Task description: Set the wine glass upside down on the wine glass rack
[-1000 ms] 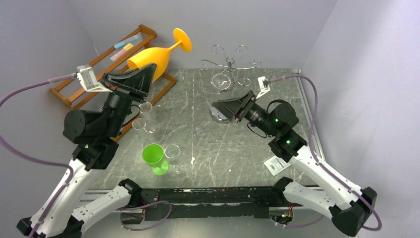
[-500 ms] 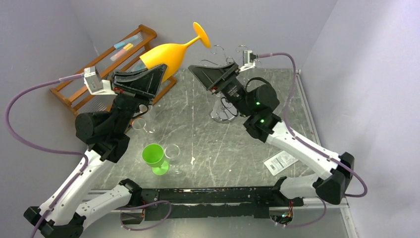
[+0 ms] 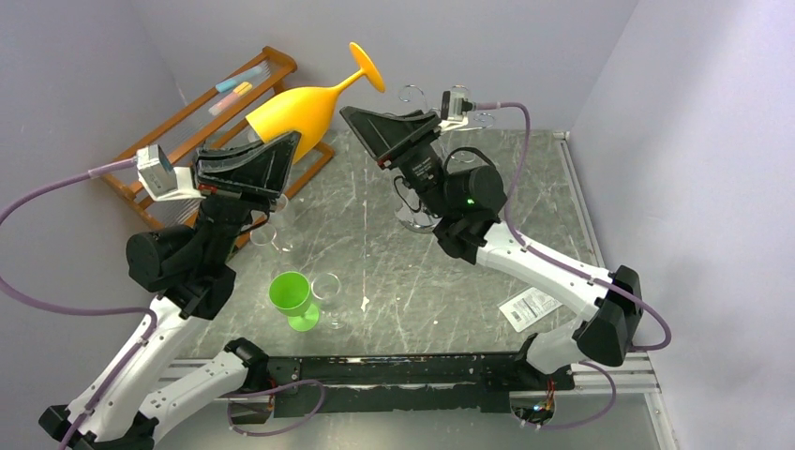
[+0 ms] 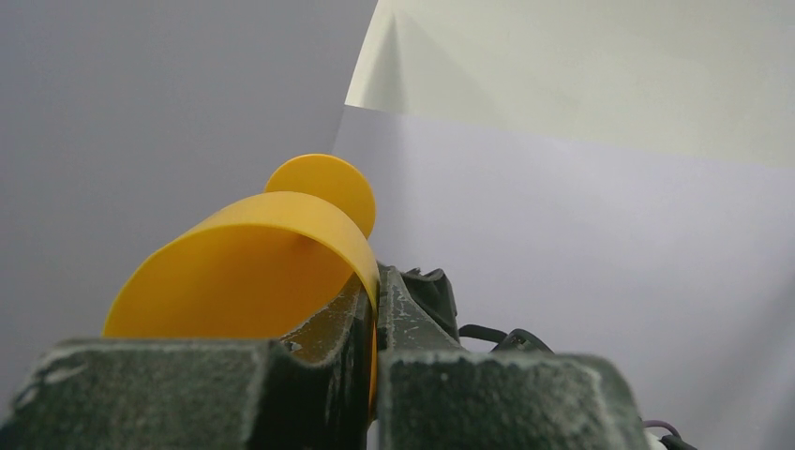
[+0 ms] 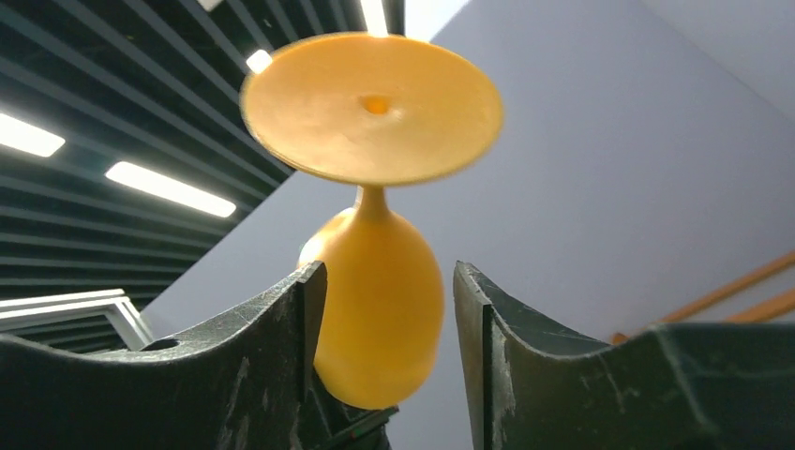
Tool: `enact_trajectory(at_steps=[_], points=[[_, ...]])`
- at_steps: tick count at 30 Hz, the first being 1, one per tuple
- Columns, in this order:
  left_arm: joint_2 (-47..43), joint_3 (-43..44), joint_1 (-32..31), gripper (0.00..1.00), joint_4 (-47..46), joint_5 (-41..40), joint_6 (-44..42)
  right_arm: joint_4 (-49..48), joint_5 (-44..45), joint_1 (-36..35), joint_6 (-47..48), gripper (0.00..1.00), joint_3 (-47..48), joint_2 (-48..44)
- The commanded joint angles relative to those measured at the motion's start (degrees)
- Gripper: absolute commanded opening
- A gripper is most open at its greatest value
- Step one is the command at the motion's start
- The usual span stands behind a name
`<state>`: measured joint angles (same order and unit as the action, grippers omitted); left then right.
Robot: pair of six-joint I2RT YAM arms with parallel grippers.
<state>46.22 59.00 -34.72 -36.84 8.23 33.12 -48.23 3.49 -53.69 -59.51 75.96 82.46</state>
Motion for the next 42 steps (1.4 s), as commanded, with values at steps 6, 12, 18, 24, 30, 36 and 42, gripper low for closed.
enact_trajectory(at_steps=[6, 12, 18, 24, 30, 36, 42], points=[[-0.9, -2.2, -0.3, 0.05, -4.2, 3.3, -1.2, -8.2, 1.3, -0.9, -0.5, 0.59, 1.7, 1.3], [-0.1, -4.7, -0.2, 0.05, -7.9, 9.0, -0.4, -3.7, 3.7, -2.2, -3.5, 0.53, 4.4, 2.9], [-1.6, -6.6, -0.3, 0.05, -6.6, 8.9, -2.0, -3.4, 6.2, -3.6, -1.7, 0.29, 3.2, 1.8], [-4.7, -10.5, -0.3, 0.17, -2.7, 11.2, -4.0, -7.0, 6.4, -4.5, 1.0, 0.03, 1.3, 1.7], [-9.7, -12.5, -0.3, 0.63, 7.8, 7.2, -5.0, -6.1, 7.1, -4.6, 4.1, 0.0, 0.3, 1.1], [-14.7, -7.6, -0.3, 0.88, 31.0, 1.4, -9.8, -3.3, 7.2, -4.6, 12.8, 0.0, -3.9, -2.4], [-16.2, -3.1, -0.3, 0.91, 47.6, 10.4, -11.8, -6.7, 4.5, -4.5, 26.3, 0.0, -14.0, -8.8]])
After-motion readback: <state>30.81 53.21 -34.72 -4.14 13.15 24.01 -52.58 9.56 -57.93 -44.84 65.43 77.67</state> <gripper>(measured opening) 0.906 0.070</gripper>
